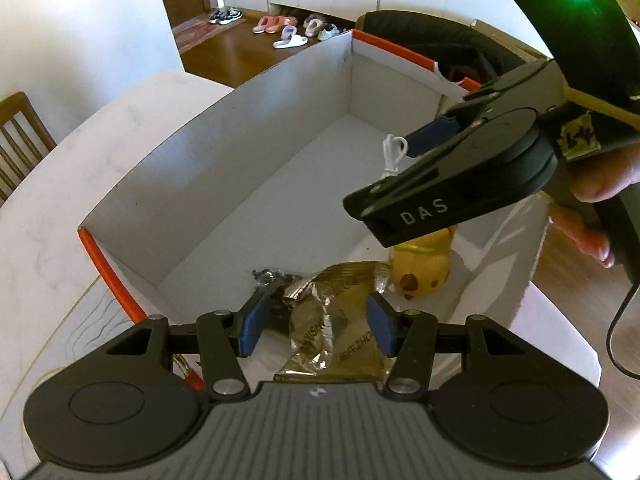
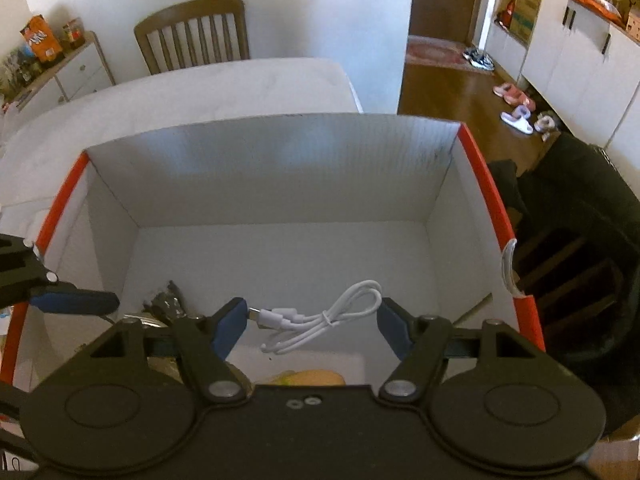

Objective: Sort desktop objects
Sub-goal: 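Carry the gold foil bag and white cable with both tools into the red box, then open both tools to release the foil bag and cable in the box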

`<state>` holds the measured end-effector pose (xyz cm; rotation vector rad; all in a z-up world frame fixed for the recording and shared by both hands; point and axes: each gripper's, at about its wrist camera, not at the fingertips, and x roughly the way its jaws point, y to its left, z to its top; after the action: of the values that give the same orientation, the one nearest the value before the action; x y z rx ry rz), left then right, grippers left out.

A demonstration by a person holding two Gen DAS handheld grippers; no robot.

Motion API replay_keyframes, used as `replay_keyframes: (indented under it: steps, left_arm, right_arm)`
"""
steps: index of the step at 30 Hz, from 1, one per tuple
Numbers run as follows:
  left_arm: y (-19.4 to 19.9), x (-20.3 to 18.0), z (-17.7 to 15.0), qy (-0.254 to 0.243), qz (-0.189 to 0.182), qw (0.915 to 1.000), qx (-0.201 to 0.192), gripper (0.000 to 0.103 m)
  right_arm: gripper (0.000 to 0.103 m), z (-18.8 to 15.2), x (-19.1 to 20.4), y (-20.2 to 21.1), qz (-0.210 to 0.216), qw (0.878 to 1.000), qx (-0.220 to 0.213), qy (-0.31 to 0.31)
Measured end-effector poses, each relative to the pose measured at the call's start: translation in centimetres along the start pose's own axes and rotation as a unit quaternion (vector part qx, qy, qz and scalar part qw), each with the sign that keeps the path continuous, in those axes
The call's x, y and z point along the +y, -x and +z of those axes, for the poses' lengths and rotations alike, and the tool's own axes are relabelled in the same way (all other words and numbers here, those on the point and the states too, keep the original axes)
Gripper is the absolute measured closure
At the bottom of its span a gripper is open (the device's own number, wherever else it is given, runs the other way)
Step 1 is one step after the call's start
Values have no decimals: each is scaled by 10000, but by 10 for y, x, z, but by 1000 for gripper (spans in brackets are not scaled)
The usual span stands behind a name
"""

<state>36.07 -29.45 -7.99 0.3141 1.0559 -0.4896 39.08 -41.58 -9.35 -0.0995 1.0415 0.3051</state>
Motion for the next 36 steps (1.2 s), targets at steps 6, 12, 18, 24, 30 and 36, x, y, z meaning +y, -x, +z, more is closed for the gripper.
replay_keyframes:
  steps: [6, 12, 18, 24, 30, 36]
  left_arm:
    - [-3, 2, -5, 138, -87, 9999, 33, 49]
    - [8, 3, -12, 234, -64, 9995, -203, 49]
    - [30, 4, -18, 483, -102, 9972, -554, 49]
    - [50, 3, -27, 667, -142, 9941, -847, 49]
    - [76, 6, -40, 837, -159, 9892, -1190, 48]
    - [104, 11, -59, 838, 14, 9852, -1498, 45]
  right_arm:
    - [31, 2, 0, -6, -24, 9995, 297, -137]
    - [15, 5, 0, 2, -53, 9996, 182, -196]
    - [15, 6, -2, 28, 164, 9994, -46, -288]
    - [15, 0, 6, 57, 312, 9989, -293, -216]
    - [15, -3, 15, 85, 427, 9971, -607, -136]
    - [15, -8, 33, 109, 556, 9948, -858, -34]
